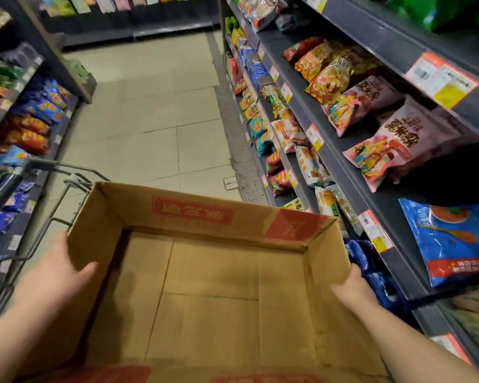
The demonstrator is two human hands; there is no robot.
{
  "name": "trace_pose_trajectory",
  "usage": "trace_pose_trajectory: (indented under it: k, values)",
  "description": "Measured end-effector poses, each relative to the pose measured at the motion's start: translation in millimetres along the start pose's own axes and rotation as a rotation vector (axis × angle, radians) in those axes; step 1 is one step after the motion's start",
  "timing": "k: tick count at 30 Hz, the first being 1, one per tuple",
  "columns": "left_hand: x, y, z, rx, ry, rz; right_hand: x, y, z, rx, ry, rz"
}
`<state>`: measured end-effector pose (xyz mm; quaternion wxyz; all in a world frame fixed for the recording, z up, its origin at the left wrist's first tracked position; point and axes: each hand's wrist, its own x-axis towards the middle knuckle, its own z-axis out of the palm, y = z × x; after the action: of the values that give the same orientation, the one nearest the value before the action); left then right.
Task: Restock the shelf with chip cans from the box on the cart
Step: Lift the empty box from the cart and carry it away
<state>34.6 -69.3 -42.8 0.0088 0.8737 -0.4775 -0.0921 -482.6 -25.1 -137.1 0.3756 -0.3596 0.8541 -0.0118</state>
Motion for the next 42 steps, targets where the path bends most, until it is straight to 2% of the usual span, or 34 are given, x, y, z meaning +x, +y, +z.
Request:
trace_pose_trajectory:
  k: [10,18,21,27,32,42]
  values:
    - [-17,7,-14,-0.079,-0.001,0.045,-16,-3,-3,0.104,0.055,-0.006]
    - [-31,3,-53,-0.134,0.015,0.133,-71,-10,-36,0.144,0.235,-0.018]
    - [-31,-2,-72,-0.227,0.022,0.151,-103,-10,-48,0.156,0.3,-0.02]
    - [-33,-18,-103,-0.46,0.044,0.276,-178,2,-63,0.255,0.48,-0.008]
    - [-41,-27,-126,-0.503,0.064,0.399,-248,27,-70,0.298,0.624,0.028]
    - [-98,-24,-142,-0.506,0.092,0.664,-368,108,-45,0.331,0.792,0.199]
